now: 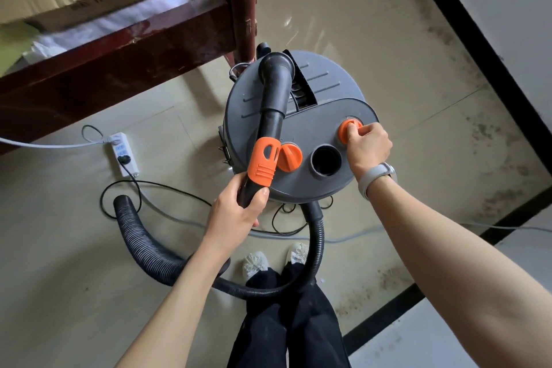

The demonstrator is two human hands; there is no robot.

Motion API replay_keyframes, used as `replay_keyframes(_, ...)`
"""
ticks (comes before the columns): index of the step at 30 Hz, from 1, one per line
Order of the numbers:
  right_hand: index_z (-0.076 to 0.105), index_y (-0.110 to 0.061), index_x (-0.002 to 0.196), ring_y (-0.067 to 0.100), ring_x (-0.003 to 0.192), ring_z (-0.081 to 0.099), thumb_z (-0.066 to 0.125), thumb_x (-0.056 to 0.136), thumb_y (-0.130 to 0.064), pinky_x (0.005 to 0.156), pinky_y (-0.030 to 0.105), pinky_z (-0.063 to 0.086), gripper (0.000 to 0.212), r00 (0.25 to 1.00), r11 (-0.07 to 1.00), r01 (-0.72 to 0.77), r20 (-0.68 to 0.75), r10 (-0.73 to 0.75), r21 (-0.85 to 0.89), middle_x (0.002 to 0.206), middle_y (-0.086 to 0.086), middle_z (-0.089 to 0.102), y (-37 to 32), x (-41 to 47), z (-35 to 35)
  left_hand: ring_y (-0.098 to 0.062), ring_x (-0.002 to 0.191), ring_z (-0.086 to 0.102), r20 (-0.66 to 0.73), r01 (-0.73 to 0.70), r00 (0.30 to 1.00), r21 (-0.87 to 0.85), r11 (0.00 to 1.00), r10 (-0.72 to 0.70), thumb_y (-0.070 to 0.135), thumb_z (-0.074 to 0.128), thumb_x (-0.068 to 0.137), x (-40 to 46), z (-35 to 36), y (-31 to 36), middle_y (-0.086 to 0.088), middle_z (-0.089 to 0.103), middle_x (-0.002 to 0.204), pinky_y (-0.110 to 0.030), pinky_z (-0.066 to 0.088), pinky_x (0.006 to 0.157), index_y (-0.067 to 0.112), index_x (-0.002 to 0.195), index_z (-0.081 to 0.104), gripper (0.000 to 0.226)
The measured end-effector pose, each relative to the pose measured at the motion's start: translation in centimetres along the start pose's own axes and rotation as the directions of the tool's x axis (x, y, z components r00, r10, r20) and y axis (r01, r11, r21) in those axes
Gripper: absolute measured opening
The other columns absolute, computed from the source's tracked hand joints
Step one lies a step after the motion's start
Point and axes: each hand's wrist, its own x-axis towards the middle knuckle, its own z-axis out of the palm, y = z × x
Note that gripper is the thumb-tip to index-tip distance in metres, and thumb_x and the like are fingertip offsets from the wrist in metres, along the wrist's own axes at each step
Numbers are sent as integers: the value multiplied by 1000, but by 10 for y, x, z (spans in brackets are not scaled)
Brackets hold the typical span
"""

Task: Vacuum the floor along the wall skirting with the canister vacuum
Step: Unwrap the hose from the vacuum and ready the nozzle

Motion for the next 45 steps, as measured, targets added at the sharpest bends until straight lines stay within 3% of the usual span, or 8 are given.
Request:
replay_keyframes(4,54,-8,114,32,111,52,50,95,-32,91,34,38,31,999,998,13,28,-15,56,120,13,56,1,-9,-1,-10,44,55,-20,7,1000,-10,1000,-7,59,50,63,-1,-5,-2,9,57,60,-34,51,60,34,80,53,30)
replay_keyframes(8,57,-1,109,36,103,51,60,89,-21,88,45,40,28,904,908,418,-99,-416,5,108,18,56,7,-51,14,-9,43,54,-43,3,999,-14,1000,-4,59,50,63,-3,-12,-5,3,57,61,-32,50,58,31,78,53,32)
replay_keyframes(10,61,-5,94,34,92,54,61,89,-26,78,43,40,21,828,827,561,-2,-561,-33,92,12,60,8,-73,25,-8,43,53,-58,0,998,-13,1000,-1,59,50,62,-4,-16,-7,-2,57,62,-31,48,57,28,77,52,34)
replay_keyframes(13,56,-8,91,31,93,50,53,93,-40,77,38,32,32,809,776,588,172,-562,-230,92,9,59,3,-87,39,-8,43,53,-76,12,997,-25,1000,-14,59,50,62,-6,-22,-12,-3,58,63,-32,47,57,25,77,52,37)
replay_keyframes(19,56,-4,80,40,76,55,48,93,-28,63,37,27,28,736,669,665,141,-662,-333,80,18,62,-6,-86,44,-9,44,54,-94,12,995,-14,1000,-14,61,49,63,-10,-34,-20,0,58,63,-29,47,58,26,81,53,40)
replay_keyframes(22,52,-4,72,41,68,54,42,87,-24,59,36,24,26,758,711,644,108,-644,-283,72,20,60,-10,-89,47,-9,44,54,-99,10,995,-21,1000,-12,61,49,63,-11,-34,-20,0,58,63,-30,47,59,26,80,53,39)
replay_keyframes(39,49,0,98,40,94,53,37,100,-25,78,44,37,28,890,879,444,199,-410,-174,102,22,60,-15,-98,48,-8,45,53,-99,-20,995,-98,995,11,58,52,62,-32,-30,-17,-2,56,65,-15,44,51,29,84,56,37)
replay_keyframes(45,58,-8,102,23,88,56,45,99,-28,68,23,37,24,898,938,230,315,-307,258,90,7,62,14,-114,11,-7,46,52,-18,-33,999,-144,989,31,48,58,68,-43,-16,-1,5,56,60,-14,44,50,26,83,55,27)
